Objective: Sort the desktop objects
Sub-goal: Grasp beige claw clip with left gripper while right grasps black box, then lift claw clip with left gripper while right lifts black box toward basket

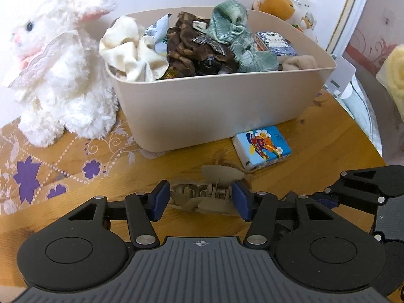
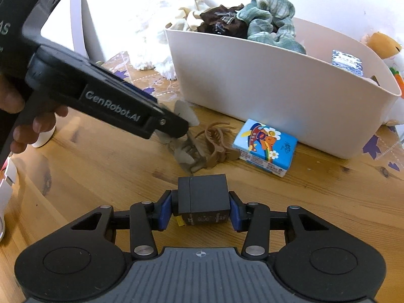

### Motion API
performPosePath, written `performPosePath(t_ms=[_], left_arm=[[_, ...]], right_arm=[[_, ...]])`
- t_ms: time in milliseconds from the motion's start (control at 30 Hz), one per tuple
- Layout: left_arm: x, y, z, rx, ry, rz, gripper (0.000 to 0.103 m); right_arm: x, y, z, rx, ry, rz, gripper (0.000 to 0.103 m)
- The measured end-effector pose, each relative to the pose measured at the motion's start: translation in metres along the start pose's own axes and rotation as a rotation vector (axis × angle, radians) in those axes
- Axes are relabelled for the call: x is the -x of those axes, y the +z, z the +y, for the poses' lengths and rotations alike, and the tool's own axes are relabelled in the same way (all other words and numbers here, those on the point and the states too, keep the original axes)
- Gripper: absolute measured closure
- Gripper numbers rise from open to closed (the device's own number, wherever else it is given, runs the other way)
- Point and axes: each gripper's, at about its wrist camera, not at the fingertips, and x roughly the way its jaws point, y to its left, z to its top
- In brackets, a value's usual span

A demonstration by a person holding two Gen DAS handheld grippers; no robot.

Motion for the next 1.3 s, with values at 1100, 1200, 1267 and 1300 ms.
performPosePath(t_ms=[1100,1200,1267,1300], left_arm=[[-0.049,0.008,-0.026,-0.027,0.119,0.124,0.014],[-0.052,0.007,-0.022,0.008,0.096,0.114,0.014],[-0.053,0.005,-0.021,0.018,0.091,0.093,0.014],[-0.054,0.003,-0.021,0.023,0.095,0.08,0.014]], right_arm=[[0.017,-0.017,-0.026,-0.105,-0.072,0.004,0.061],[0.021,-0.021,-0.025,-0.108,-0.08,0.008,0.061],[0.023,-0.022,-0.026,-0.115,-0.087,0.008,0.061],[0.024,-0.023,-0.026,-0.119,-0.089,0.007,0.061]])
